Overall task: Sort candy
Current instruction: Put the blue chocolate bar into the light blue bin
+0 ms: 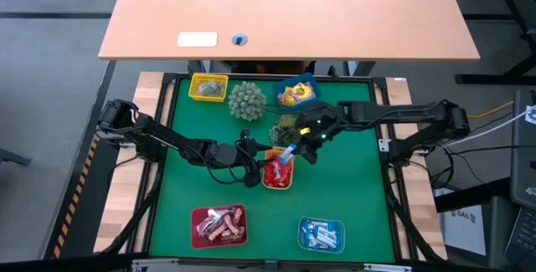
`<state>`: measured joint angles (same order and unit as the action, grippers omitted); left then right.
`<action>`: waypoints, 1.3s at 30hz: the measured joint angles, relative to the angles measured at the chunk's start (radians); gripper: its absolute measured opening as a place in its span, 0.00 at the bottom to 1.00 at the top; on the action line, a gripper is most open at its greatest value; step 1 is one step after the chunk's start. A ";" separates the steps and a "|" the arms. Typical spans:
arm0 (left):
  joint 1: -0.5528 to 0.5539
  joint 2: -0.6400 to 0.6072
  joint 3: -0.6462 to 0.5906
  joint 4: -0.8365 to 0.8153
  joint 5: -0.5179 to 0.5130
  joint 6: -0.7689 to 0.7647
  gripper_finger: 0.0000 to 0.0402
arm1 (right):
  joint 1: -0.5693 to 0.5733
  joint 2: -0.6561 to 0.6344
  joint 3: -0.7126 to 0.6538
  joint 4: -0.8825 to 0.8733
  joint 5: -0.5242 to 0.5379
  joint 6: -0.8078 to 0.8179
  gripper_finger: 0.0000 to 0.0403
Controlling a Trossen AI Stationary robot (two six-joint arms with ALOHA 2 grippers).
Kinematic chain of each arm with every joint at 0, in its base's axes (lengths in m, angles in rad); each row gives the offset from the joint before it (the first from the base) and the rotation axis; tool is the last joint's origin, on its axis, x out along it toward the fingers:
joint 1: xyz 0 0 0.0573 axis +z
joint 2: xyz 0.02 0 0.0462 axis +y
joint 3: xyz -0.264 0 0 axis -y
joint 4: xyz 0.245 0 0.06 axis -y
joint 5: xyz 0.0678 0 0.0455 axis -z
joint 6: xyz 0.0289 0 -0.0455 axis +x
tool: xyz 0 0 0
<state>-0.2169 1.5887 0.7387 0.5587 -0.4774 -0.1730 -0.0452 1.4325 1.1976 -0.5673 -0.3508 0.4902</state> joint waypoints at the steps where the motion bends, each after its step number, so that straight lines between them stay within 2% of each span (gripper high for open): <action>1: 0.000 0.000 0.000 0.000 0.000 0.000 0.44 | 0.000 -0.008 0.000 -0.024 0.000 0.000 0.07; 6: 0.001 0.000 0.000 0.000 0.000 0.000 0.44 | 0.023 -0.038 0.000 -0.101 0.015 0.002 0.08; 13: 0.001 0.000 0.000 0.067 -0.012 0.009 0.44 | 0.152 -0.040 0.000 -0.120 0.026 0.002 0.07; 21: -0.002 -0.085 0.000 0.079 -0.017 0.222 0.44 | 0.324 -0.049 0.000 -0.164 0.123 0.097 0.08; 26: -0.001 -0.248 0.000 -0.046 -0.017 0.288 0.44 | 0.410 -0.053 0.001 -0.196 0.186 0.177 0.08; 32: -0.002 -0.534 0.000 -0.416 -0.016 0.289 0.44 | 0.479 -0.053 0.001 -0.200 0.192 0.189 0.08; 39: -0.001 -0.860 0.000 -0.733 -0.014 0.276 0.44 | 0.564 -0.053 0.001 -0.198 0.192 0.187 0.09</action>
<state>-0.2181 0.7286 0.7390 -0.1745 -0.4913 0.1030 0.5191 1.3800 1.1984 -0.7655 -0.1586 0.6777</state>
